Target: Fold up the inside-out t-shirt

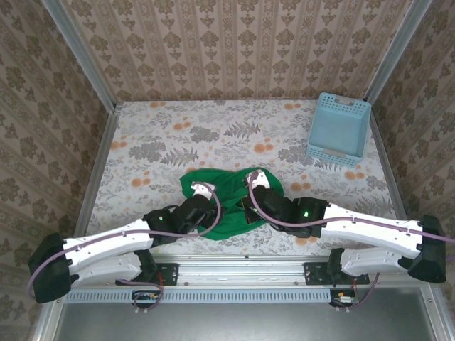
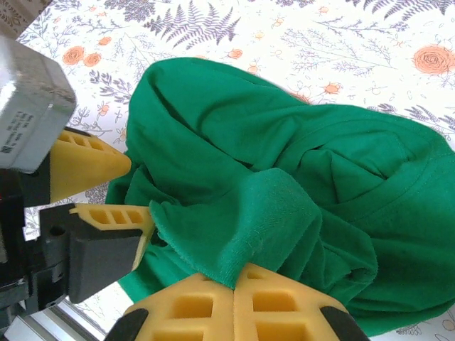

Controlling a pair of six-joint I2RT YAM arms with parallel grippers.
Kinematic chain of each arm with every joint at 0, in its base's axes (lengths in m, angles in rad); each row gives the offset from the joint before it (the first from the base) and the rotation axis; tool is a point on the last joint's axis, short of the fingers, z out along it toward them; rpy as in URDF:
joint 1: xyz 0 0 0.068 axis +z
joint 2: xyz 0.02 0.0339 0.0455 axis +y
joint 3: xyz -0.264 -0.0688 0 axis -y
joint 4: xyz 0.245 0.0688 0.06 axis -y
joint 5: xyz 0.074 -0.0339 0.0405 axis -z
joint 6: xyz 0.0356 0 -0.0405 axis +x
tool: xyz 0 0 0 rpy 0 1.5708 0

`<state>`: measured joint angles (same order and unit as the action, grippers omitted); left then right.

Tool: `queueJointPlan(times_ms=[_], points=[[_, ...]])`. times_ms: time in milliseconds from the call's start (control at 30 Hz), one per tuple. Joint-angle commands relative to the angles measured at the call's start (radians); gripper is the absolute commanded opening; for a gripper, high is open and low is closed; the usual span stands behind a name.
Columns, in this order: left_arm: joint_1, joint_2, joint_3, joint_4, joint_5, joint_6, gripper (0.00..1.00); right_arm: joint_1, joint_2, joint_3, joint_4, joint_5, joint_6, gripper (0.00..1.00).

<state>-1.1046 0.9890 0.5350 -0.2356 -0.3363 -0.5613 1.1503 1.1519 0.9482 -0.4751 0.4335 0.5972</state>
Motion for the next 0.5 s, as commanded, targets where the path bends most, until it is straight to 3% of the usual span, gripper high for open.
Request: queueJointPlan(times_ms=[0,133,300,467], points=[[0.015,0.03,-0.003,0.034,0.055,0.011,0.57,0.006,-0.023,0.01,0.01,-0.012,-0.014,0.0],[0.051,0.078,-0.011,0.098,0.17,0.026,0.51,0.006,-0.019,0.011,0.015,-0.009,-0.017,0.0],[0.071,0.163,0.012,0.133,0.227,0.028,0.41,0.006,-0.013,0.019,0.001,0.011,-0.017,0.0],[0.097,0.212,0.038,0.148,0.259,0.025,0.19,0.006,-0.037,0.011,-0.02,0.061,-0.008,0.0]])
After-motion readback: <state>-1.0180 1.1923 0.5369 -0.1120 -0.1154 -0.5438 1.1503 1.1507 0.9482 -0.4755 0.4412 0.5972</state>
